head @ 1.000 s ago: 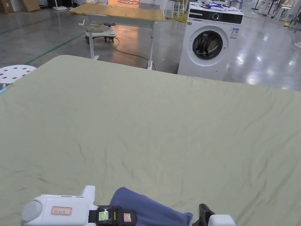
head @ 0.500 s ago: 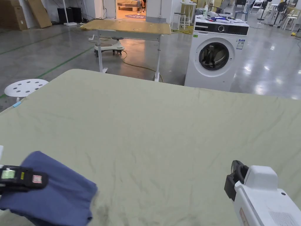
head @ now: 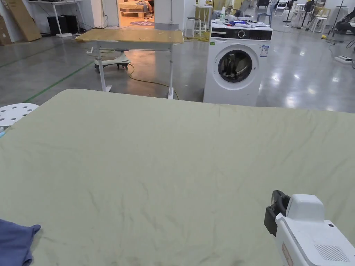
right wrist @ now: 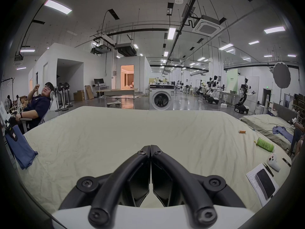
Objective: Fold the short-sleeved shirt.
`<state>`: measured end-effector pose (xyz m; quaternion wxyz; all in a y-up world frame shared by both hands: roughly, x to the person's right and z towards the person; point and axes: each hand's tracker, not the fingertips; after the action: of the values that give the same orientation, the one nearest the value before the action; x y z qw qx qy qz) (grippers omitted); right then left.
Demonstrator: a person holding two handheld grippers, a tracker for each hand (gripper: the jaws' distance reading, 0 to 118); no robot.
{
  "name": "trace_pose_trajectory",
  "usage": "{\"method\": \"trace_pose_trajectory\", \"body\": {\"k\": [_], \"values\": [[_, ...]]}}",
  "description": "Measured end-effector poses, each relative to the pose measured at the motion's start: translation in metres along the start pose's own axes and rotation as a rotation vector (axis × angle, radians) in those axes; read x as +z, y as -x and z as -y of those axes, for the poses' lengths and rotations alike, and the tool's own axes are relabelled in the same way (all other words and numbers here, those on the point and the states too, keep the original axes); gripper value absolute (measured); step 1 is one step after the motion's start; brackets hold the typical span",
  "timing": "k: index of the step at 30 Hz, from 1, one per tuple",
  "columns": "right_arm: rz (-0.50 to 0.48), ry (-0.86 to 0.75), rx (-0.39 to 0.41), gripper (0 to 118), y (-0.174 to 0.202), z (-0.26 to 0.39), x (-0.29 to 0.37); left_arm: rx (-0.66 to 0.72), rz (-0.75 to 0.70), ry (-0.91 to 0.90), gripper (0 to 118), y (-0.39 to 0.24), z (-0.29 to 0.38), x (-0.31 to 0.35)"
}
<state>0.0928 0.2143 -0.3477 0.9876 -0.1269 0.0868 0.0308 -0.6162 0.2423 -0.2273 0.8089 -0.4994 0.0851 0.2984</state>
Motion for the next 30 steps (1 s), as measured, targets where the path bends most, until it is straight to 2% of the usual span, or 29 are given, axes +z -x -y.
{"method": "trace_pose_trajectory", "body": {"k": [2,5,6,11,17,22,24,26,28,30], "values": [[0.002,0.006,0.003,0,-0.002,0.002,0.000,-0.028,-0.075,0.007,31,0.015,-0.008,-0.010],[0.005,0.011,0.008,0,-0.005,0.003,-0.001,-0.108,-0.203,-0.021,61,-0.002,0.002,-0.007],[0.007,0.012,0.009,0,-0.006,0.003,-0.001,-0.130,-0.239,-0.040,66,-0.010,0.006,-0.003],[0.011,0.024,0.008,0,-0.012,0.005,-0.001,-0.153,-0.414,-0.123,66,-0.031,0.012,0.010],[0.020,0.032,0.005,0,-0.017,0.010,0.001,-0.286,-0.538,-0.318,66,-0.067,0.019,0.024],[0.028,0.030,-0.009,0,-0.018,0.011,0.002,-0.413,-0.387,-0.485,65,-0.120,0.051,0.011],[0.029,0.027,-0.017,0,-0.018,0.010,0.003,-0.436,-0.281,-0.539,64,-0.149,0.073,0.001],[0.031,0.020,-0.021,0,-0.017,0.009,0.003,-0.454,-0.236,-0.636,63,-0.169,0.088,-0.016],[0.029,0.016,-0.024,0,-0.016,0.009,0.003,-0.451,-0.175,-0.689,55,-0.201,0.110,-0.033],[0.027,0.010,-0.028,0,-0.016,0.007,0.004,-0.473,-0.136,-0.730,42,-0.220,0.120,-0.052]]}}
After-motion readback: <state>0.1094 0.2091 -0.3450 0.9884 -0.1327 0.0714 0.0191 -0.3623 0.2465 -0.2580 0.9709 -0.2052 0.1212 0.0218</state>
